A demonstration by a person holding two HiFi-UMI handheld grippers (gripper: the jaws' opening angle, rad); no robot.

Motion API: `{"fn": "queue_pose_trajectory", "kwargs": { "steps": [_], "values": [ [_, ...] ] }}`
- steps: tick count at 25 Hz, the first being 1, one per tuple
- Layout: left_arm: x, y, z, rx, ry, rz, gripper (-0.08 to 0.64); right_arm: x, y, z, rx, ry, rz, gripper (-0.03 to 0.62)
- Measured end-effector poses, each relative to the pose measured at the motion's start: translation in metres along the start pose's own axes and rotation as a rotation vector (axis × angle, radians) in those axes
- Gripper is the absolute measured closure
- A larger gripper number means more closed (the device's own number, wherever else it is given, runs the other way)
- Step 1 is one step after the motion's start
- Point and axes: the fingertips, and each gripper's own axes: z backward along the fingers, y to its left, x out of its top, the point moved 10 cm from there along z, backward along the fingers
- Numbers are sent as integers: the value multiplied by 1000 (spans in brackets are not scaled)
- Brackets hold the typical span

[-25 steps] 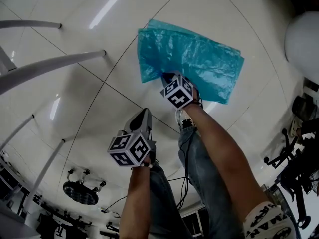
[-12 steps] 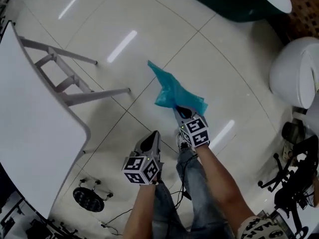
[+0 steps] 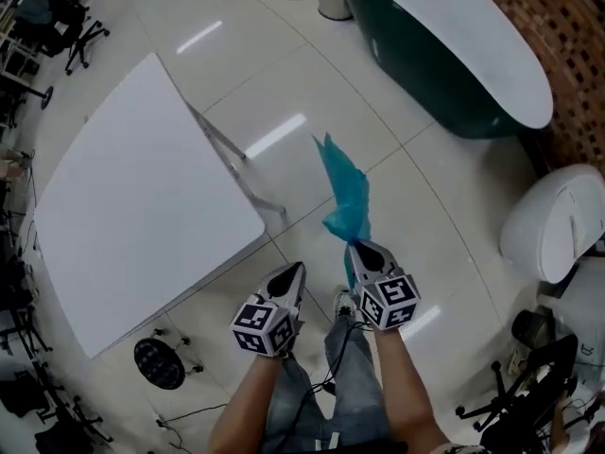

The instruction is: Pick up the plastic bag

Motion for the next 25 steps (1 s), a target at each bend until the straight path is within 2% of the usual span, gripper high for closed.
{"fn": "queue_pose_trajectory", "kwargs": {
  "steps": [5,9,16,21,25],
  "values": [
    [49,-14,55,70,-98,-17,572,81,44,26,85,-68,47,586],
    [80,-14,105,147,-174,-10,572,128,84,43,144,-94,79,586],
    [131,-23,187,252,-344,17,572,201,146,63,222,-131,248,586],
    [141,-28,250,326,-405,-2,572,243,194,74,292,-172,350,586],
    [135,-19,311,371,-457,30,571,264,241,83,304,-203,415,586]
  ]
}}
